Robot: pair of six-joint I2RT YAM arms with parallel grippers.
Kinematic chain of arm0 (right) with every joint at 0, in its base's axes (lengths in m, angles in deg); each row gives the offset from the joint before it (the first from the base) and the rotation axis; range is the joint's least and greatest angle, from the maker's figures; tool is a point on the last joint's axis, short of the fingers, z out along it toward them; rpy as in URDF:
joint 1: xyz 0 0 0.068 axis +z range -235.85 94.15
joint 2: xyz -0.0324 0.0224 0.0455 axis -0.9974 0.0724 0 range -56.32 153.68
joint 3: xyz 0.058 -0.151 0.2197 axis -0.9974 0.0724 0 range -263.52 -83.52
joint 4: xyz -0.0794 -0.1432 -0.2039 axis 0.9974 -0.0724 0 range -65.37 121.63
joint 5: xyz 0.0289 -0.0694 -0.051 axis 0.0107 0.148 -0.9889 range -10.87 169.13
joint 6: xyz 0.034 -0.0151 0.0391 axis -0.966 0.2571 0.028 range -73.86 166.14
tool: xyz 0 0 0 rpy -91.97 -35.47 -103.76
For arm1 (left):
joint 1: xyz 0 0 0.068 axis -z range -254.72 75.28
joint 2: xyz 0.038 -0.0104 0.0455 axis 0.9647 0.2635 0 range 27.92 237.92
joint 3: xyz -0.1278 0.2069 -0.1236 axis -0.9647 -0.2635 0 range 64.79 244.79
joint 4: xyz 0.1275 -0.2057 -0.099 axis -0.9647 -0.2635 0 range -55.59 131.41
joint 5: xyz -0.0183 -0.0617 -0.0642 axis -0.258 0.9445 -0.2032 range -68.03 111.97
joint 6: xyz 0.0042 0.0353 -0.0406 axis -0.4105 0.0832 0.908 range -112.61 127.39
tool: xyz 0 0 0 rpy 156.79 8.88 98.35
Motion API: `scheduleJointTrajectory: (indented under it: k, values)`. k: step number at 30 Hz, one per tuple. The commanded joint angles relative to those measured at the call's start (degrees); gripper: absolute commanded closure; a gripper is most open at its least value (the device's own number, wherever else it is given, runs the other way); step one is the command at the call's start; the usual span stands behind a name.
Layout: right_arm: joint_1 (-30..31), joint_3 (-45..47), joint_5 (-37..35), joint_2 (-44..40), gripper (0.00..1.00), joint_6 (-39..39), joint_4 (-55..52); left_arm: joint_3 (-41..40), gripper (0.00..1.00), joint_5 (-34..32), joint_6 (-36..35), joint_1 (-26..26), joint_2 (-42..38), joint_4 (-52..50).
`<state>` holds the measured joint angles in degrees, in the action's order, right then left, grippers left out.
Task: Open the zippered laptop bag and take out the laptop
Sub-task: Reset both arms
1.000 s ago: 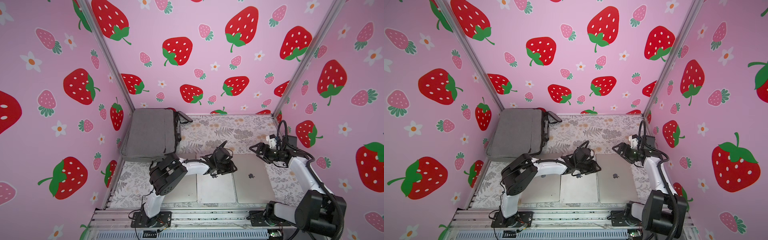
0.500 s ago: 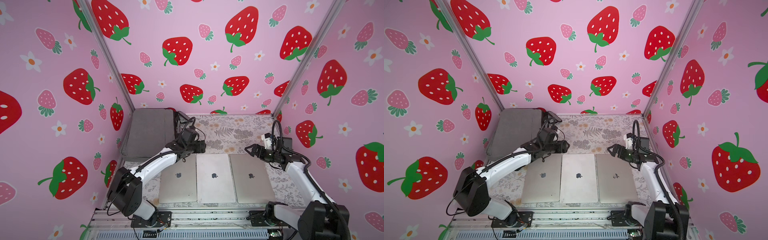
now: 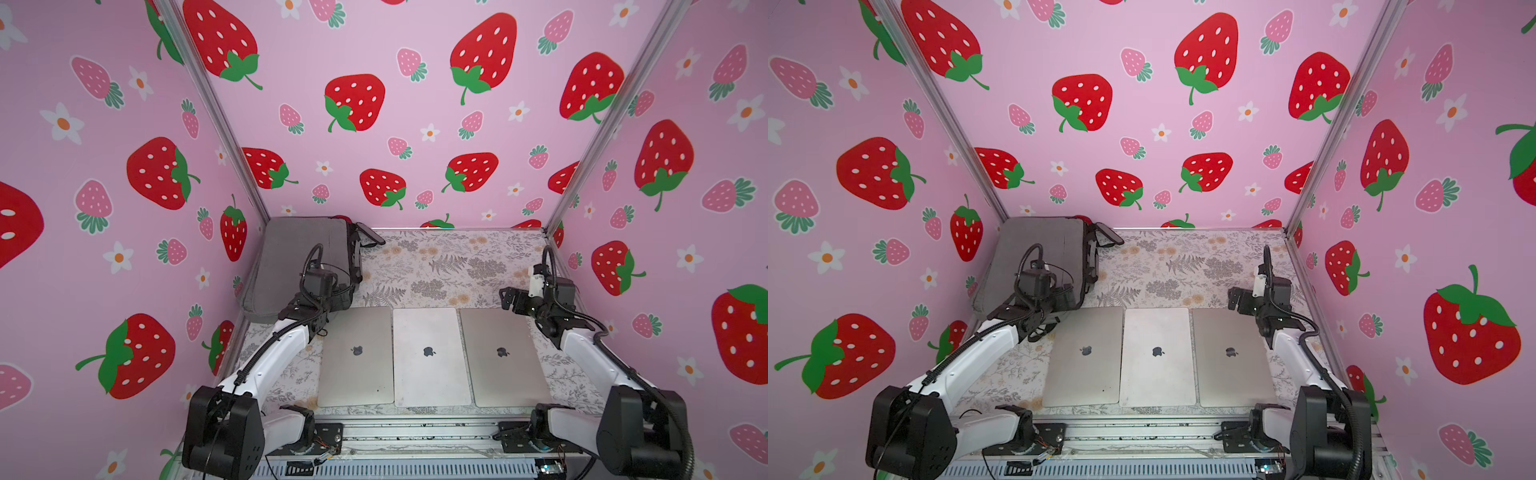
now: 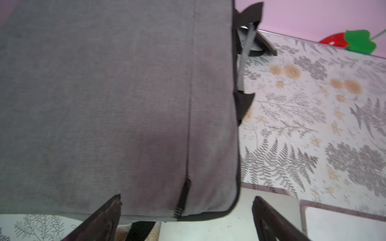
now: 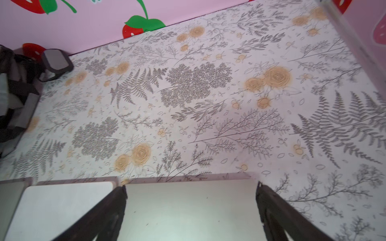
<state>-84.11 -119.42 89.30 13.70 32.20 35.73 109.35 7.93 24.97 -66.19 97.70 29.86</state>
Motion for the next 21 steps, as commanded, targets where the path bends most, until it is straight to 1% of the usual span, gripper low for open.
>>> scheduleJointTrajectory:
  k: [1,2,3,5,8,10,13,15,17,21]
  values:
    - [0.2,2.17,-7.9,2.88,0.01,5.26,11.42,-2.17,0.01,2.12,-2.69,-5.8,0.49,8.17]
    - [0.17,2.65,-8.93,3.71,0.0,4.94,13.84,-2.19,0.01,2.22,-3.39,-6.78,1.21,9.55]
    - [0.18,1.9,-9.75,4.29,0.0,5.51,13.5,-2.72,0.01,2.51,-4.29,-7.75,2.15,11.73]
    - [0.17,2.38,-9.79,5.52,0.01,7.5,17.21,-4.48,0.01,4.16,-6.34,-8.79,3.75,16.9]
    - [0.17,2.38,-12.13,8.25,0.01,8.19,21.17,-5.07,0.01,4.81,-8.38,-10.56,6.11,18.81]
    - [0.19,-0.47,-12.99,10.16,0.0,7.56,17.83,-5.69,0.01,7.18,-8.79,-12.97,6.86,19.81]
    - [0.19,-0.98,-12.9,11.1,0.01,7.34,18.89,-8.39,0.01,10.36,-9.84,-15.16,6.67,23.37]
    - [0.2,-0.75,-13.34,11.06,0.0,7.13,19.55,-9.9,0.01,11.87,-10.39,-16.04,6.68,25.54]
    - [0.23,-0.43,-14.22,10.8,0.0,6.91,19.6,-9.84,0.01,13.29,-10.04,-16.86,7.03,25.36]
    - [0.28,0.0,-14.04,10.36,0.0,7.07,19.62,-10.32,0.01,15.39,-10.22,-17.12,9.02,27.87]
